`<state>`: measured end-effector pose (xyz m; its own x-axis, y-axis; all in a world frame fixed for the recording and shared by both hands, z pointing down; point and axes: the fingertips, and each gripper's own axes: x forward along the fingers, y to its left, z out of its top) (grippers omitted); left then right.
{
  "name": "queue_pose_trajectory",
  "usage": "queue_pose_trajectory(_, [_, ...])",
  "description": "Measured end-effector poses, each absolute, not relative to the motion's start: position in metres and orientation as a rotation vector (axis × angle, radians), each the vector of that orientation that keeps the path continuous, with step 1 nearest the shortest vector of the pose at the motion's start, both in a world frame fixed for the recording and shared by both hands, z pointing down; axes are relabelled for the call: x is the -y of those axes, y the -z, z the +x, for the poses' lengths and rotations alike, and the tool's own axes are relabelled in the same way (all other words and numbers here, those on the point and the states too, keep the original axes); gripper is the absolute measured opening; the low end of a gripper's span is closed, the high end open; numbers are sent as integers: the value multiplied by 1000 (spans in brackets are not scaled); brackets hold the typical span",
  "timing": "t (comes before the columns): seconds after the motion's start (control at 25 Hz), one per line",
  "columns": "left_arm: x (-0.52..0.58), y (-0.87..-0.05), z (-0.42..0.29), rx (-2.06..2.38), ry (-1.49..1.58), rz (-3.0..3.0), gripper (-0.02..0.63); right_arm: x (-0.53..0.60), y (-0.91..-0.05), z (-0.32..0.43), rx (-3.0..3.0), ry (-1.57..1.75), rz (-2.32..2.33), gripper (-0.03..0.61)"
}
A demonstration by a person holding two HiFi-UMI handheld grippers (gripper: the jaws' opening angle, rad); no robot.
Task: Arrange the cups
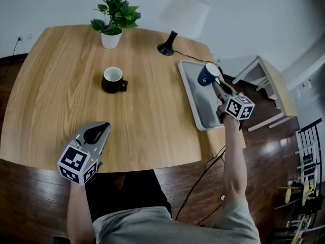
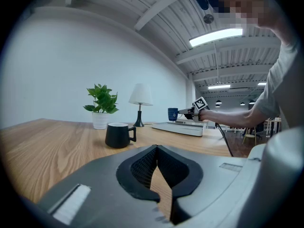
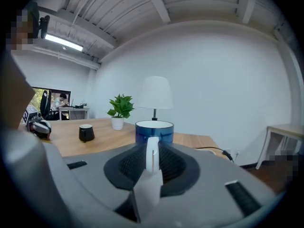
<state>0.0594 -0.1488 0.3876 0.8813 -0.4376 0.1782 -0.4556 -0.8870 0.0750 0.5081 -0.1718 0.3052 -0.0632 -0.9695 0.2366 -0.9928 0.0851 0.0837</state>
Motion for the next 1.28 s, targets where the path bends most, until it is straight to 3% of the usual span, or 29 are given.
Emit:
queue_pose_trajectory(0.88, [149,-386,60,710,-236,2932,9,237,-364,565,2082,-215,1932,83])
queue_pose_trajectory(1.0, [148,-385,60,714,-230,2934,9,234,-365,573,1996,-198,1944,125])
queue_pose_trajectory(1.12, [149,-385,62,714,-230,2936,9,223,-357,580,1918,-212,1976,236])
queue_pose_trajectory(1.24, [150,-385,62,711,-235,2938,9,207,-331,552,1924,-126,1973,227])
queue_pose_trajectory(1.28, [150,-385,62,712,-235,2939,9,204,-318,529,1986,-83,1944,198])
